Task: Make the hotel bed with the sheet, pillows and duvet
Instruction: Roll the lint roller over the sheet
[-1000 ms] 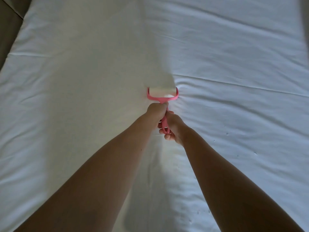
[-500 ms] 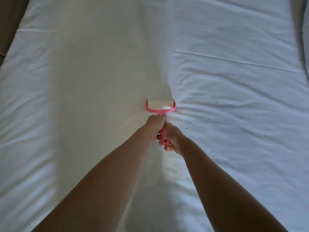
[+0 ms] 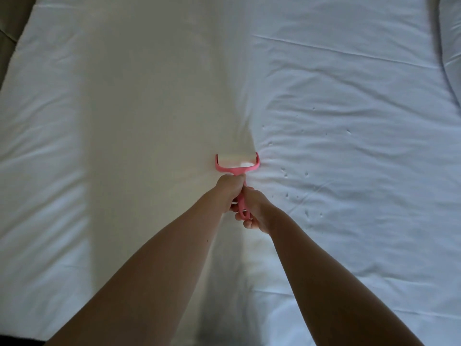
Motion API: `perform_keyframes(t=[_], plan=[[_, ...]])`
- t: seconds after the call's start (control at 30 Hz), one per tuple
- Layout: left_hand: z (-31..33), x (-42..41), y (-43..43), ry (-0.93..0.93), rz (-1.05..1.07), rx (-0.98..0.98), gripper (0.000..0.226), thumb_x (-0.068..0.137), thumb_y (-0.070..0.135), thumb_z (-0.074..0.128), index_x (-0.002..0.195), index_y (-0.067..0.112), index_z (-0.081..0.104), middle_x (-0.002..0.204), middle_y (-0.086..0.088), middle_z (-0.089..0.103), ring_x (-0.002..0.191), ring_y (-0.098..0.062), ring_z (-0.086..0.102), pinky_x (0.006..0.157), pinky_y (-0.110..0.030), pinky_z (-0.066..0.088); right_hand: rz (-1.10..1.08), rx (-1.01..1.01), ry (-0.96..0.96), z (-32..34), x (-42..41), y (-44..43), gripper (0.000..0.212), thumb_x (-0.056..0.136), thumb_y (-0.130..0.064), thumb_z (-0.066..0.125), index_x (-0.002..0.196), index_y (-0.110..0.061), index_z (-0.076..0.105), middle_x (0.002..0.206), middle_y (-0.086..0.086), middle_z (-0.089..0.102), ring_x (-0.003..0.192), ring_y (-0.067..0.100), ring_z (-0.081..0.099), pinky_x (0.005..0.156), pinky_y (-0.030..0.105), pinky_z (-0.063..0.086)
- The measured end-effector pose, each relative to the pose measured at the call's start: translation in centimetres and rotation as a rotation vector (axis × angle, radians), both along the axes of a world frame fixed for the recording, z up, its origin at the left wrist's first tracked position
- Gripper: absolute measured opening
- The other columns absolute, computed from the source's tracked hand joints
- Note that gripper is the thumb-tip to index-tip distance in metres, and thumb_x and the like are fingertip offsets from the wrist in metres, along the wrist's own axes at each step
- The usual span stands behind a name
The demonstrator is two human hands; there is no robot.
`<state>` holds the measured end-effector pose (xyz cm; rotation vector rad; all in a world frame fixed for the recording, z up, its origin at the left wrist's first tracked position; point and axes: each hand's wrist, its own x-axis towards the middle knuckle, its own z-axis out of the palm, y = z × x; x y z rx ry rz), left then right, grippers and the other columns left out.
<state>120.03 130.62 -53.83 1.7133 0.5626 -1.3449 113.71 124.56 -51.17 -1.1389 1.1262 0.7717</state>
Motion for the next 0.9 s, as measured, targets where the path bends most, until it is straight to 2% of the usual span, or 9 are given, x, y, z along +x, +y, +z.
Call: perform_keyframes(t=[0.1,0.23,0.3,0.37,0.5,0.63,0.73,0.8,0.9], plan=[[0.1,-2.7,0.9,0.012,-0.005,0.019,0.027,0.091,0.025,0.046,0.093,0.004,0.063,0.096,-0.014,0.068,0.089,-0.033,0.064,0.079,-0.04,0.053,0.004,0.016,0.006,0.1,-2.8,0.8,0.053,0.101,-0.054,0.023,0.097,-0.015,0.059,0.08,0.004,0.065,0.05,0.012,0.043,0.045,0.017,0.026],[0.2,-6.1,2.0,0.025,0.001,0.025,0.024,0.089,0.025,0.046,0.087,0.007,0.061,0.096,-0.014,0.068,0.083,-0.031,0.062,0.076,-0.038,0.052,0.007,0.038,0.0,-0.2,-6.2,1.9,0.05,0.101,-0.053,0.025,0.101,-0.016,0.058,0.082,0.004,0.064,0.048,0.012,0.042,0.043,0.017,0.026],[0.2,-7.7,2.5,0.02,0.01,0.028,0.024,0.088,0.025,0.045,0.086,0.008,0.062,0.095,-0.013,0.069,0.086,-0.031,0.063,0.08,-0.039,0.053,0.009,0.051,-0.004,-0.3,-7.8,2.3,0.048,0.101,-0.052,0.026,0.099,-0.016,0.058,0.083,0.005,0.064,0.048,0.012,0.042,0.043,0.016,0.026],[0.1,-9.2,2.9,0.019,0.016,0.031,0.029,0.089,0.028,0.045,0.092,0.006,0.064,0.099,-0.014,0.07,0.093,-0.032,0.066,0.086,-0.042,0.053,0.008,0.062,-0.004,-0.3,-9.3,2.6,0.048,0.101,-0.05,0.026,0.097,-0.016,0.059,0.08,0.004,0.065,0.048,0.012,0.042,0.042,0.016,0.026],[0.1,-12.0,3.9,0.027,0.008,0.041,0.036,0.09,0.032,0.044,0.102,0.005,0.065,0.107,-0.015,0.069,0.1,-0.033,0.065,0.084,-0.041,0.053,0.009,0.07,0.005,-0.1,-12.1,3.7,0.045,0.102,-0.045,0.027,0.092,-0.015,0.058,0.076,0.003,0.066,0.046,0.011,0.042,0.041,0.017,0.025],[-0.1,-14.5,5.1,0.039,-0.028,0.034,0.03,0.088,0.028,0.042,0.093,0.007,0.063,0.106,-0.015,0.07,0.098,-0.033,0.066,0.085,-0.042,0.053,-0.004,0.049,0.017,-0.1,-14.6,5.1,0.042,0.103,-0.042,0.026,0.1,-0.014,0.057,0.07,0.001,0.067,0.047,0.011,0.041,0.042,0.016,0.024],[-0.3,-15.9,5.9,0.009,-0.059,0.033,0.031,0.091,0.031,0.042,0.089,0.007,0.061,0.103,-0.016,0.069,0.093,-0.034,0.066,0.082,-0.041,0.053,-0.024,0.036,0.017,0.3,-16.1,6.0,0.041,0.102,-0.042,0.028,0.092,-0.014,0.057,0.06,-0.003,0.063,0.048,0.011,0.039,0.043,0.017,0.022],[-0.4,-16.9,6.6,-0.019,-0.077,0.025,0.028,0.092,0.03,0.043,0.084,0.008,0.058,0.096,-0.017,0.068,0.083,-0.032,0.063,0.077,-0.04,0.053,-0.026,0.032,0.012,0.4,-17.2,6.8,0.042,0.101,-0.043,0.029,0.084,-0.014,0.056,0.062,-0.002,0.06,0.049,0.011,0.037,0.043,0.018,0.02],[0.0,-18.9,8.1,-0.022,-0.101,0.011,0.025,0.091,0.028,0.044,0.081,0.009,0.056,0.09,-0.015,0.064,0.078,-0.031,0.061,0.071,-0.036,0.05,-0.041,0.055,0.021,0.6,-19.3,8.4,0.049,0.1,-0.048,0.027,0.083,-0.015,0.059,0.072,0.0,0.062,0.051,0.01,0.037,0.042,0.017,0.02]])
